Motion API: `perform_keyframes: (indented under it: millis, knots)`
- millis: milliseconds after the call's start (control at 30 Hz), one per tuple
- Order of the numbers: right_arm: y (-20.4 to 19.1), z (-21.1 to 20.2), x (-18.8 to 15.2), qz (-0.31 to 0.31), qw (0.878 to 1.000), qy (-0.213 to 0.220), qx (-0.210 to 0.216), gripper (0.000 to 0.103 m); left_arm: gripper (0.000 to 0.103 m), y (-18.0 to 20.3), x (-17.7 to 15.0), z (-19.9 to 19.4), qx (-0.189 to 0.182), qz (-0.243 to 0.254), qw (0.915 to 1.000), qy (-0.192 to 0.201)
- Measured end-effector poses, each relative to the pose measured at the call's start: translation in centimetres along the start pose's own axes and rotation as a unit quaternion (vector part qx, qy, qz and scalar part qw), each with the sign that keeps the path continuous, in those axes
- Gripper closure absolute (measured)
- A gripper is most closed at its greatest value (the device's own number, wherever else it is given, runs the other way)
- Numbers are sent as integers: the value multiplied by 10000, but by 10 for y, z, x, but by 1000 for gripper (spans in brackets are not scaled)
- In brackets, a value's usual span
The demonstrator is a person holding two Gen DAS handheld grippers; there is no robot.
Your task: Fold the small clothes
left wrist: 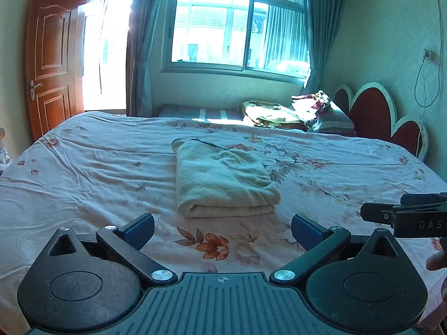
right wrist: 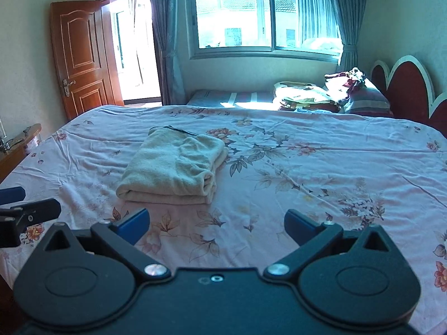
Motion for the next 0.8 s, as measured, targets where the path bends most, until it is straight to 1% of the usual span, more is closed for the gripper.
perform_keyframes:
  millis: [100, 267, 633, 800]
  knots:
    - [5, -12, -5, 13, 10000, 70, -1, 1, 0, 10, -6, -9, 15, 59, 10000, -11]
    - [8, -28, -11, -75, 9998, 164, -130, 1, 0, 21, -10, -22, 43, 137, 9999, 52]
    - [1, -36, -9, -101, 9995, 274, -120, 1, 0, 27, -8, -32, 96, 215, 9997, 88]
    - [-1, -35, -9, -103, 9995, 280, -131, 1, 0, 23, -9, -29, 98, 143, 9998, 76]
Point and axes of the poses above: each gripper's, at about its wrist camera, not at the fingertips, and z roughly the way its jaws point, y to its right, x to its top, the point moved 5 cm from there along z, roughly the way its jaws point, and after that the axes turned 13 degrees about -x, right-handed, at the moved point
